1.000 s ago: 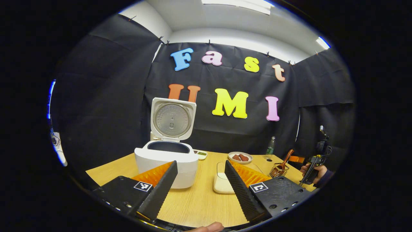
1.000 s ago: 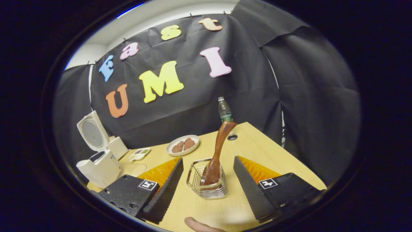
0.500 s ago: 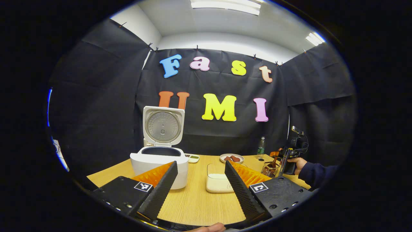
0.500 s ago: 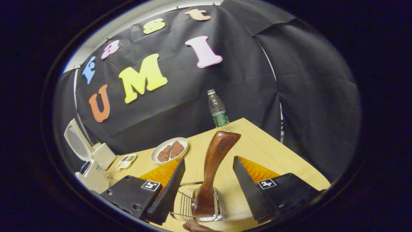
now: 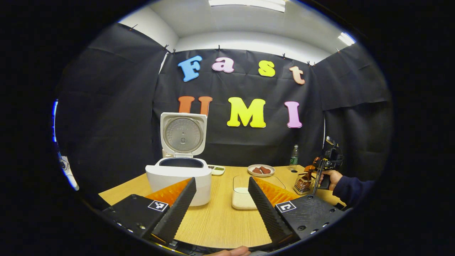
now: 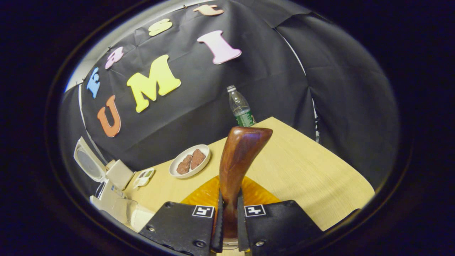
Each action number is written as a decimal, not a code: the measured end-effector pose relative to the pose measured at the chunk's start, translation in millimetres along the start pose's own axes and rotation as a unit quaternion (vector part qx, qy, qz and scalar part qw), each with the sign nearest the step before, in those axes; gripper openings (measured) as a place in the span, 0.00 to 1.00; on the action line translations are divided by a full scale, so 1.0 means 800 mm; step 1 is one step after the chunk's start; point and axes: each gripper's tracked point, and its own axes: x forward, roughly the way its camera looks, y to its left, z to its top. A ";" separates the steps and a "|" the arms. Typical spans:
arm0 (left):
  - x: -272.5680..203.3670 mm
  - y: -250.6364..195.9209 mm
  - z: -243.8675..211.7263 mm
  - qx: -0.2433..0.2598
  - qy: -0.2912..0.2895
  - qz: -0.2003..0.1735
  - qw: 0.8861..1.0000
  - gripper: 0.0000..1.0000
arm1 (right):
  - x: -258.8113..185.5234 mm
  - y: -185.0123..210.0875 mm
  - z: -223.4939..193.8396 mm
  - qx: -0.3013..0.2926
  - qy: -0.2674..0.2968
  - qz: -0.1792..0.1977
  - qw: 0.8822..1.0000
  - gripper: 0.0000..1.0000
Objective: Close the left gripper, press the button to open the rice cooker; take a wooden spoon from the chopstick holder with the right hand, scoop a spoonful of rice and pour it into the rice cooker, then put the wooden spoon back into the chopstick holder.
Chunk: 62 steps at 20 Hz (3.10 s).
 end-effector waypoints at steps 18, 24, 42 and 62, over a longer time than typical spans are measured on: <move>-0.023 0.001 0.004 0.018 0.004 -0.047 0.999 0.94 | -0.137 0.285 0.031 -0.242 -0.119 0.087 0.959 0.11; -0.022 0.020 0.003 0.008 0.006 -0.033 0.999 0.94 | -0.112 0.328 -0.048 -0.242 -0.105 0.069 0.962 0.10; -0.013 0.030 -0.009 0.001 0.018 -0.024 1.000 0.94 | -0.061 0.327 -0.175 -0.204 -0.035 0.037 0.978 0.11; -0.001 0.060 -0.028 -0.015 0.035 0.001 0.999 0.94 | -0.064 0.360 -0.153 0.065 0.065 0.164 0.982 0.11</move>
